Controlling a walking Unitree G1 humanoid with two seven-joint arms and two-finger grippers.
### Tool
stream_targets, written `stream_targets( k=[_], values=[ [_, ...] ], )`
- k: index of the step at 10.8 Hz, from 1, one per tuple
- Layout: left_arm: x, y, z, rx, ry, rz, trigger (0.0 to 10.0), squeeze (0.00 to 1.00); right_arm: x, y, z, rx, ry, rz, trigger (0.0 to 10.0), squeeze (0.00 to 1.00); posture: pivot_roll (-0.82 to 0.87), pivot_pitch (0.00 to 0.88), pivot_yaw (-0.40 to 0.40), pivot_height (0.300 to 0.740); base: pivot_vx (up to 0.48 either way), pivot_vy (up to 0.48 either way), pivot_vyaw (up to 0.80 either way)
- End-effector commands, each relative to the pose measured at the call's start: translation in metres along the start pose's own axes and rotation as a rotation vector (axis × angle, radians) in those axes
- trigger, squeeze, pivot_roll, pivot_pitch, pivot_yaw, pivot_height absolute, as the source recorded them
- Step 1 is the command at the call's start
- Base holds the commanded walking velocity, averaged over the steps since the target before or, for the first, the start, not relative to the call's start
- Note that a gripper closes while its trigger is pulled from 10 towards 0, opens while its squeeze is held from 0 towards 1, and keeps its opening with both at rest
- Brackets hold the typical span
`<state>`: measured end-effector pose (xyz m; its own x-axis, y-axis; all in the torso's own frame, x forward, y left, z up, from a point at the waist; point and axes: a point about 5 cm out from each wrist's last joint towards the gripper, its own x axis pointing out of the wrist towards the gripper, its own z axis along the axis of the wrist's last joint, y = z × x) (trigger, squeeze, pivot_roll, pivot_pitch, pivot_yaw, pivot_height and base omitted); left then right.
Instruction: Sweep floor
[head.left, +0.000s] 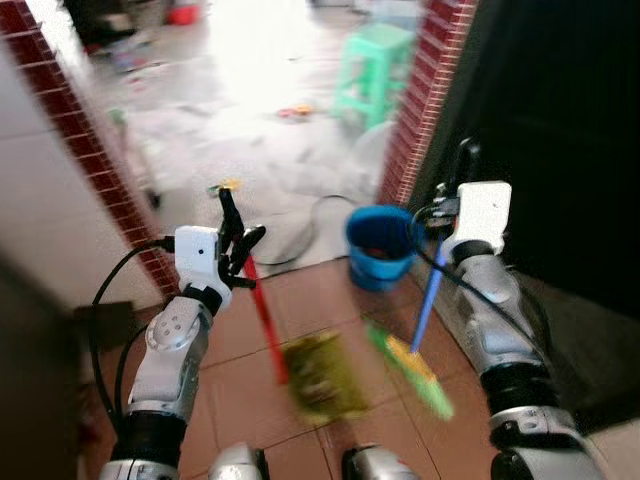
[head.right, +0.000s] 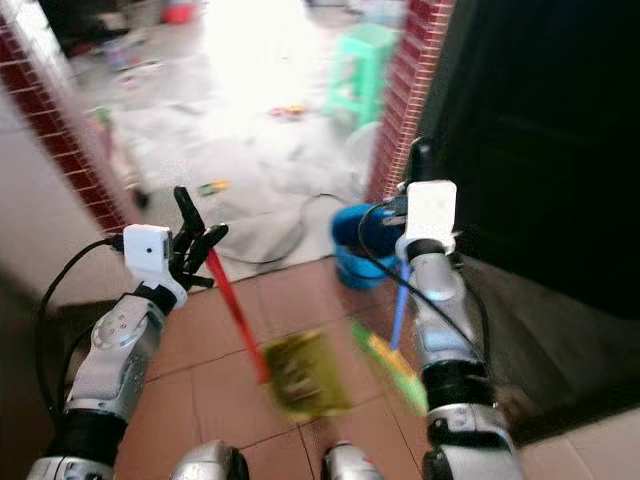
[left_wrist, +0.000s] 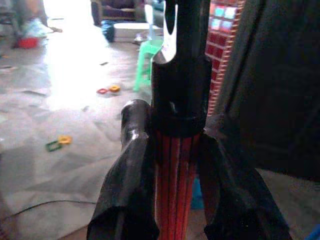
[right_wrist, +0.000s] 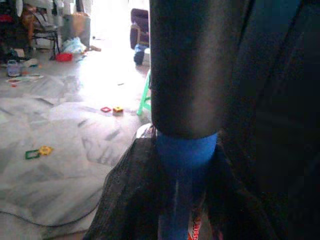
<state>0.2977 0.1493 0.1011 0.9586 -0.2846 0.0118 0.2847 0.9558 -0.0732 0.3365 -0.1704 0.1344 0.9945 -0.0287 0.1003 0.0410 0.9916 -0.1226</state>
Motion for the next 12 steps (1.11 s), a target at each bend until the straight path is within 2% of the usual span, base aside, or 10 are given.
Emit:
stream_targets(
  k=[1, 4, 12],
  values=[
    [0.000, 0.003, 0.014, 0.010, -0.054, -0.002, 10.0, 0.00, 0.003, 0.007, 0.013, 0.030, -0.051, 0.018, 10.0, 0.00, -0.05, 0.000, 0.021, 0.740, 0.000, 0.000, 0.00],
    [0.001, -0.002, 0.018, -0.004, -0.045, -0.014, 10.0, 0.00, 0.004, 0.009, 0.013, 0.024, -0.042, 0.022, 10.0, 0.00, -0.05, 0.000, 0.025, 0.740, 0.000, 0.000, -0.68],
    [0.003, -0.009, 0.016, -0.020, -0.025, -0.027, 10.0, 0.00, 0.005, 0.010, 0.012, -0.005, -0.037, 0.039, 10.0, 0.00, -0.06, 0.000, 0.021, 0.740, 0.000, -0.344, 0.00]
  ],
)
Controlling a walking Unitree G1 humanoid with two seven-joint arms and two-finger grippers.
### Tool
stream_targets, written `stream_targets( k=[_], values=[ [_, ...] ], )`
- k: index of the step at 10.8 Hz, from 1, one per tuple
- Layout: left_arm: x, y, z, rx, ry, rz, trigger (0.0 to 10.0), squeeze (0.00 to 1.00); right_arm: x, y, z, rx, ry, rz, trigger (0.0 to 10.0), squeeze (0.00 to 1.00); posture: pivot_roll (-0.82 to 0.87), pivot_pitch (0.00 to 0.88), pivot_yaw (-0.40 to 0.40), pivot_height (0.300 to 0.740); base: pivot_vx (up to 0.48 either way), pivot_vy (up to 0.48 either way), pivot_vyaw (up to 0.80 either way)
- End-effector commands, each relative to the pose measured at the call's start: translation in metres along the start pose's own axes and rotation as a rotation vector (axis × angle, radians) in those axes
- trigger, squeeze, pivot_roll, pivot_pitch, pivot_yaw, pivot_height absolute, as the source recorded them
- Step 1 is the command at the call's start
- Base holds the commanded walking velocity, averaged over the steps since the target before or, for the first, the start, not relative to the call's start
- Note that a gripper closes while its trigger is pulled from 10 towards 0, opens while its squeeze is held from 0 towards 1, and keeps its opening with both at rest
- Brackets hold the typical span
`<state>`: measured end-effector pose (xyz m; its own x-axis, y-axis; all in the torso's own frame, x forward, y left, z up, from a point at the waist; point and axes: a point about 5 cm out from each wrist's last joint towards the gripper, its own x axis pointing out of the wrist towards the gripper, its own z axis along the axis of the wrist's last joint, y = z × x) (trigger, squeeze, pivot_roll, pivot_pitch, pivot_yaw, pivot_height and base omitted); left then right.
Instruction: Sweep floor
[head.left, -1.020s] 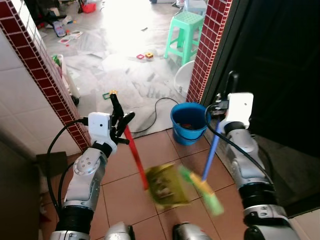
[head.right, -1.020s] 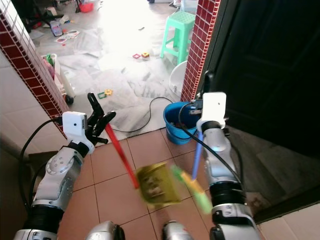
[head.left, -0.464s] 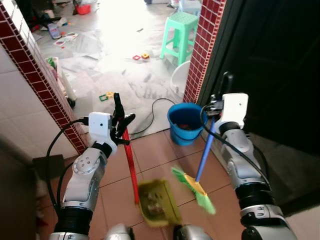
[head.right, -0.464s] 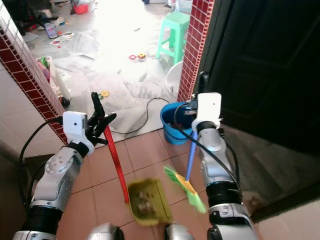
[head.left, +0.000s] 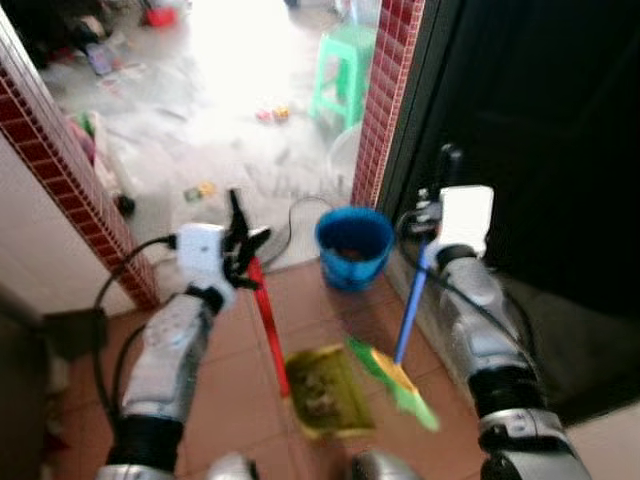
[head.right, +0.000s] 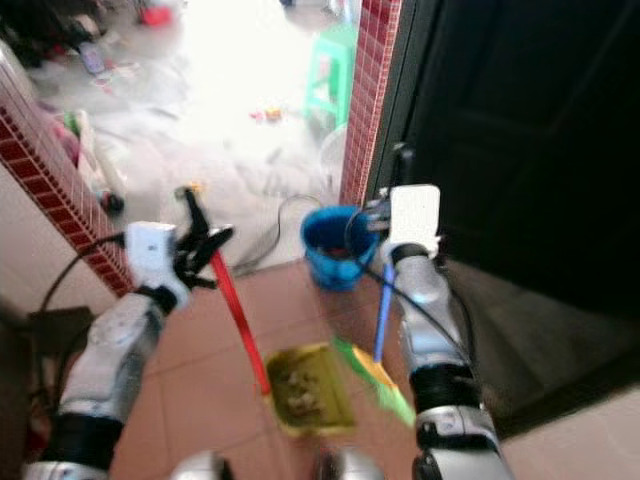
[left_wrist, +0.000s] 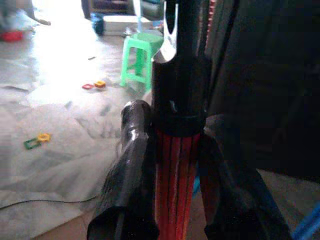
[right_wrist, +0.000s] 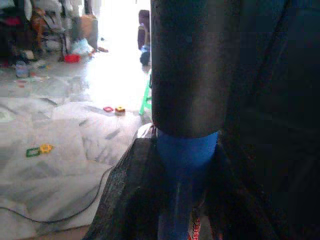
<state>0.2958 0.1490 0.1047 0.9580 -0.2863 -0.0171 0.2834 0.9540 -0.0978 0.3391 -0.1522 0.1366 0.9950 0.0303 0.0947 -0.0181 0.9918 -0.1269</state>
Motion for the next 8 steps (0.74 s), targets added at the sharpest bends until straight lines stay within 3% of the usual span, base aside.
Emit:
stream_targets(
  k=[1, 8],
  values=[
    [0.004, -0.008, 0.012, 0.005, -0.055, -0.026, 10.0, 0.00, 0.001, -0.009, 0.007, -0.010, -0.030, -0.020, 10.0, 0.00, -0.06, 0.000, 0.022, 0.740, 0.000, -0.368, 0.00],
    [0.003, 0.018, 0.029, -0.037, -0.132, 0.114, 10.0, 0.00, 0.002, -0.014, 0.002, -0.043, -0.008, -0.025, 10.0, 0.00, -0.05, 0.000, 0.012, 0.740, 0.000, 0.000, 0.00]
  ],
)
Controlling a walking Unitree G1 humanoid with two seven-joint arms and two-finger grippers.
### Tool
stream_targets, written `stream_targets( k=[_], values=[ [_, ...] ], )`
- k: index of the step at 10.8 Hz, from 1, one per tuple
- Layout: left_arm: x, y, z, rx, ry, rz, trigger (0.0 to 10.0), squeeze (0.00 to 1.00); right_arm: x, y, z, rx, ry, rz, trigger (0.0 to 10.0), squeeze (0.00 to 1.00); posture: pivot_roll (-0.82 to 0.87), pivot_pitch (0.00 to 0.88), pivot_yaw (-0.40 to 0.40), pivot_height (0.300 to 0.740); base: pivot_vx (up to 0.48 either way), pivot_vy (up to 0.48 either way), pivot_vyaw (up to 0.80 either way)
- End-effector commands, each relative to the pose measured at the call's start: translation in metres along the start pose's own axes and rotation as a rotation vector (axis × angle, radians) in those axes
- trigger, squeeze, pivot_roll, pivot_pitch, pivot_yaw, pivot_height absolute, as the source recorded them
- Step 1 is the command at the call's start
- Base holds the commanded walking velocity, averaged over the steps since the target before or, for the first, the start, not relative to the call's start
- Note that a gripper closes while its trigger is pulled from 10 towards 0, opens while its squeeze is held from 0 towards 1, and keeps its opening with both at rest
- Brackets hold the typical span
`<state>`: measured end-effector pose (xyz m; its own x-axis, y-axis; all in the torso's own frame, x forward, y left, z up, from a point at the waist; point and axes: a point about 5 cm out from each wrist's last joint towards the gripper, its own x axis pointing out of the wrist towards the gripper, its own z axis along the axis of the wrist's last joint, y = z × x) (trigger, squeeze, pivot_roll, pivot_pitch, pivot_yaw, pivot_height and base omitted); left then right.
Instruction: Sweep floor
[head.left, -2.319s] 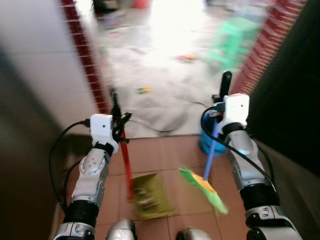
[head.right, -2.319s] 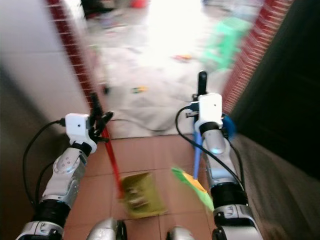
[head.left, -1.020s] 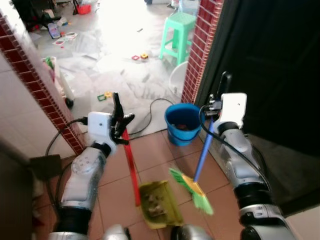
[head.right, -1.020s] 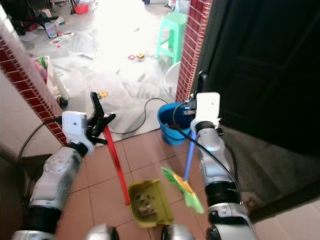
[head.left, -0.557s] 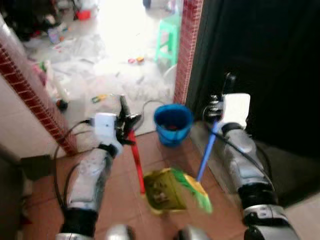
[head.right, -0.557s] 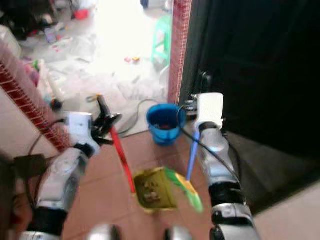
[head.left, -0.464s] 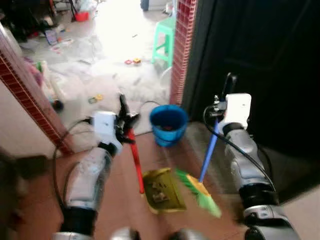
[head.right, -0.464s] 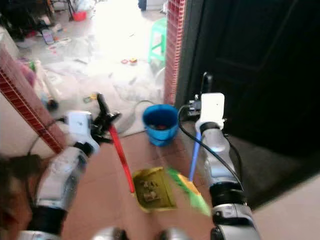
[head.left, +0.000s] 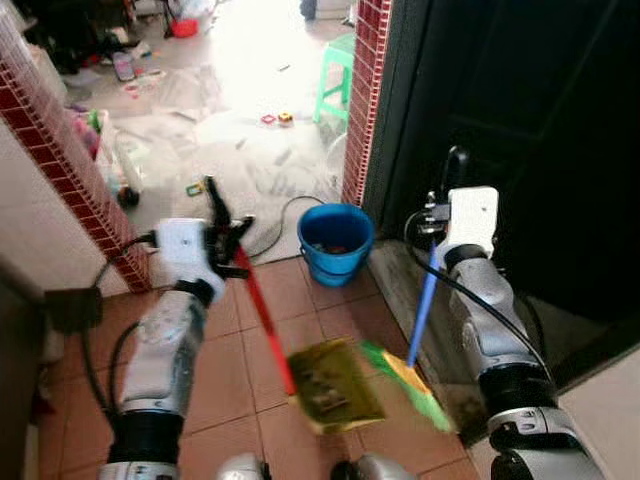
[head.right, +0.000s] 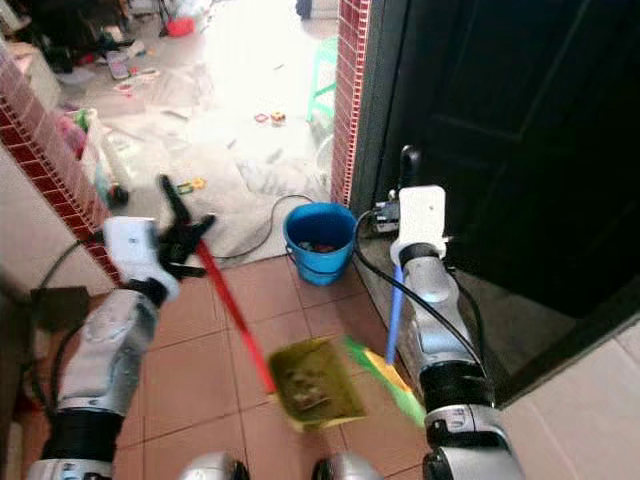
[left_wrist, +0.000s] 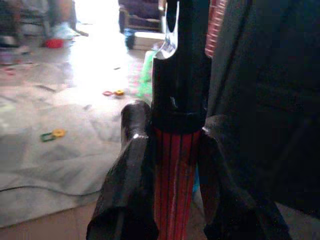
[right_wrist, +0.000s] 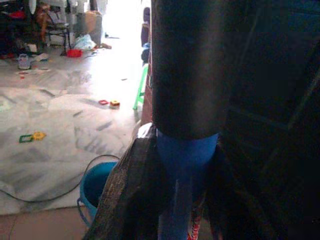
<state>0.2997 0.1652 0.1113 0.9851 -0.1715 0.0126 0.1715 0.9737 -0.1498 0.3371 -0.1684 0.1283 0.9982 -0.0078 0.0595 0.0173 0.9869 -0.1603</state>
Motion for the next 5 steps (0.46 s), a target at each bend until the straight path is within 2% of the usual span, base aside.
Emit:
stream_targets(
  k=[1, 2, 5],
  values=[
    [0.006, 0.007, 0.028, 0.018, -0.117, 0.030, 10.0, 0.00, 0.006, 0.001, 0.012, -0.010, -0.049, 0.007, 10.0, 0.00, -0.05, 0.000, 0.012, 0.740, 0.000, 0.000, 0.00],
    [0.006, 0.011, 0.033, 0.022, -0.137, 0.054, 10.0, 0.00, 0.006, 0.001, 0.012, -0.011, -0.049, 0.007, 10.0, 0.00, -0.05, 0.000, 0.012, 0.740, 0.000, 0.000, 0.00],
    [0.008, 0.030, 0.080, 0.041, -0.289, 0.145, 10.0, 0.00, 0.002, -0.002, 0.004, -0.050, -0.033, 0.014, 10.0, 0.00, -0.04, 0.000, 0.005, 0.740, 0.000, 0.000, 0.00]
  ],
)
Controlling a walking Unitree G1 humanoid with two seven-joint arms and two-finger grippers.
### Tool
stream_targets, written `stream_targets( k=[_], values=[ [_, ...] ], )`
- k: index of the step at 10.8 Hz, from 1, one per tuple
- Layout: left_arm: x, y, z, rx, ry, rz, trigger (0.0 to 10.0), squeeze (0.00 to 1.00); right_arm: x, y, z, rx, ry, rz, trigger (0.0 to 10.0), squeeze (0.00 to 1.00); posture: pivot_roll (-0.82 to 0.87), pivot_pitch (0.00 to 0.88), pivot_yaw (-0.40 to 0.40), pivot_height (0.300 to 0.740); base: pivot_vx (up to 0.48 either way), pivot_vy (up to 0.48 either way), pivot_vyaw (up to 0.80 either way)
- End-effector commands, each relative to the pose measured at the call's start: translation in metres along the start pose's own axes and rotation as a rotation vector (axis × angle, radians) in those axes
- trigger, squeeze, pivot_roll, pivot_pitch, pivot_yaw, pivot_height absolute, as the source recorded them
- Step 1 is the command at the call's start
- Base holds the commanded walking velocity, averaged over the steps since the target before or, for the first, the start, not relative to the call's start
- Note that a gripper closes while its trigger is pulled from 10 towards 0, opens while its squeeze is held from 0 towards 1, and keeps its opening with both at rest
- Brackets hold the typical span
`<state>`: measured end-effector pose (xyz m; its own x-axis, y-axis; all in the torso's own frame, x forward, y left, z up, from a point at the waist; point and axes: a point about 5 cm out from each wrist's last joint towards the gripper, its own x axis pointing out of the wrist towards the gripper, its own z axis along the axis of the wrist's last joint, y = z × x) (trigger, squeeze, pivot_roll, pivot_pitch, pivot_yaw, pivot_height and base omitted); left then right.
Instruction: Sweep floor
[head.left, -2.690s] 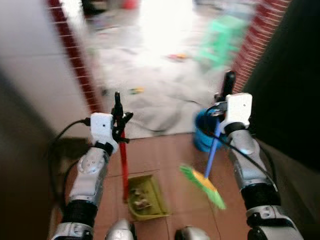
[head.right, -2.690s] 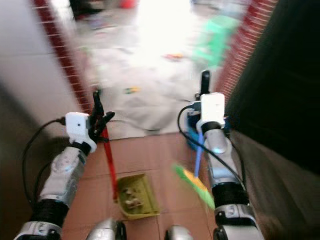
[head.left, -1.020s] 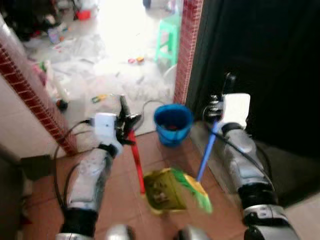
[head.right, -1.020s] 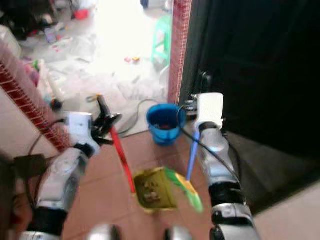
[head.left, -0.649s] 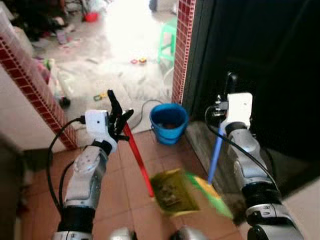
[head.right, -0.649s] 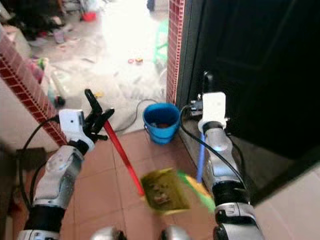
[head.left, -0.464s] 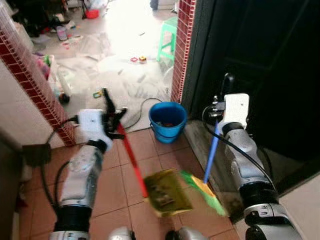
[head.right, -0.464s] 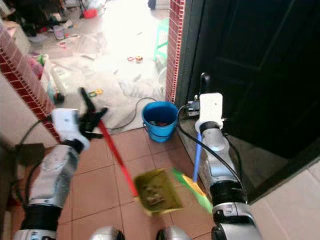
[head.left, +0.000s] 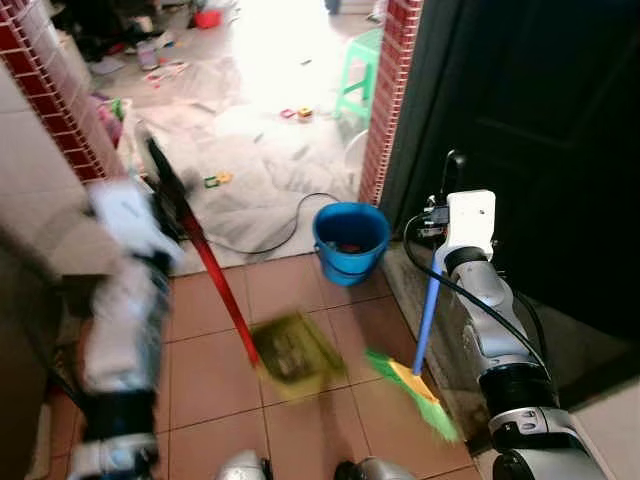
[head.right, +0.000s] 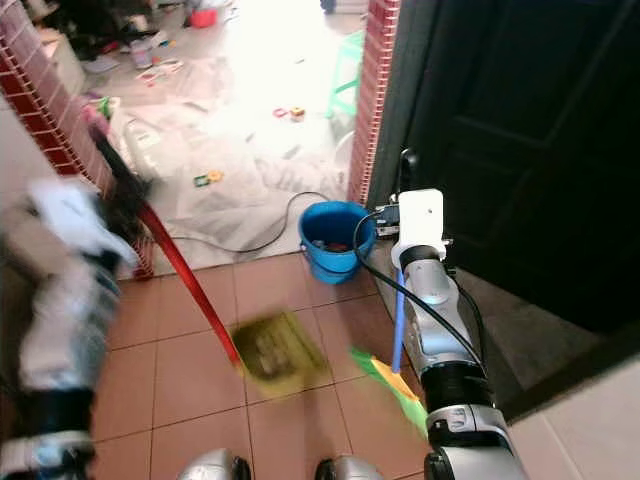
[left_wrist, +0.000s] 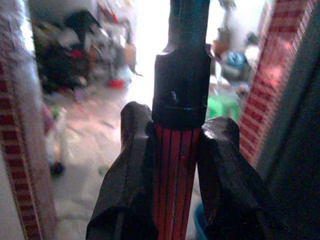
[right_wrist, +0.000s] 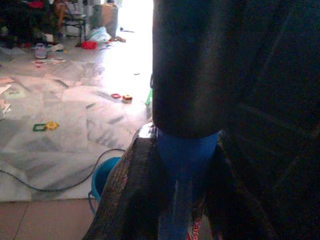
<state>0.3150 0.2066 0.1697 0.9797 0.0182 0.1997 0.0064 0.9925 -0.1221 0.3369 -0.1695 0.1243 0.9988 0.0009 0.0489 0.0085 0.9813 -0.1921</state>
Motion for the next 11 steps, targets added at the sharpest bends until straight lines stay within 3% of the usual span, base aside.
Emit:
stream_targets(
  k=[1, 5, 6, 8, 10, 11],
  values=[
    [0.008, 0.003, 0.031, -0.009, -0.126, 0.011, 10.0, 0.00, 0.003, -0.002, 0.008, -0.036, -0.047, 0.008, 10.0, 0.00, -0.04, 0.000, 0.003, 0.740, 0.000, 0.000, 0.00],
    [0.035, 0.011, 0.065, -0.024, -0.247, 0.031, 10.0, 0.00, 0.004, 0.001, 0.001, -0.023, -0.013, 0.019, 10.0, 0.00, -0.04, 0.000, -0.010, 0.740, 0.000, 0.000, 0.00],
    [0.042, 0.013, 0.067, -0.052, -0.242, 0.028, 10.0, 0.00, 0.005, 0.001, 0.001, -0.024, -0.015, 0.025, 10.0, 0.00, -0.04, 0.000, -0.010, 0.740, 0.000, 0.000, 0.00],
    [0.050, 0.015, 0.059, 0.047, -0.187, -0.021, 10.0, 0.00, 0.008, 0.003, 0.003, -0.023, -0.020, 0.030, 10.0, 0.00, -0.04, 0.000, -0.009, 0.740, 0.000, 0.000, 0.00],
    [0.050, 0.018, 0.052, 0.020, -0.156, -0.026, 10.0, 0.00, 0.008, 0.006, 0.003, -0.016, -0.024, 0.032, 10.0, 0.00, -0.03, 0.000, -0.004, 0.740, 0.000, 0.000, 0.00],
    [0.056, 0.007, 0.061, -0.020, -0.213, -0.056, 10.0, 0.00, 0.007, 0.011, 0.002, -0.009, -0.027, 0.041, 10.0, 0.00, -0.03, 0.000, -0.003, 0.740, 0.000, 0.000, 0.00]
  ],
)
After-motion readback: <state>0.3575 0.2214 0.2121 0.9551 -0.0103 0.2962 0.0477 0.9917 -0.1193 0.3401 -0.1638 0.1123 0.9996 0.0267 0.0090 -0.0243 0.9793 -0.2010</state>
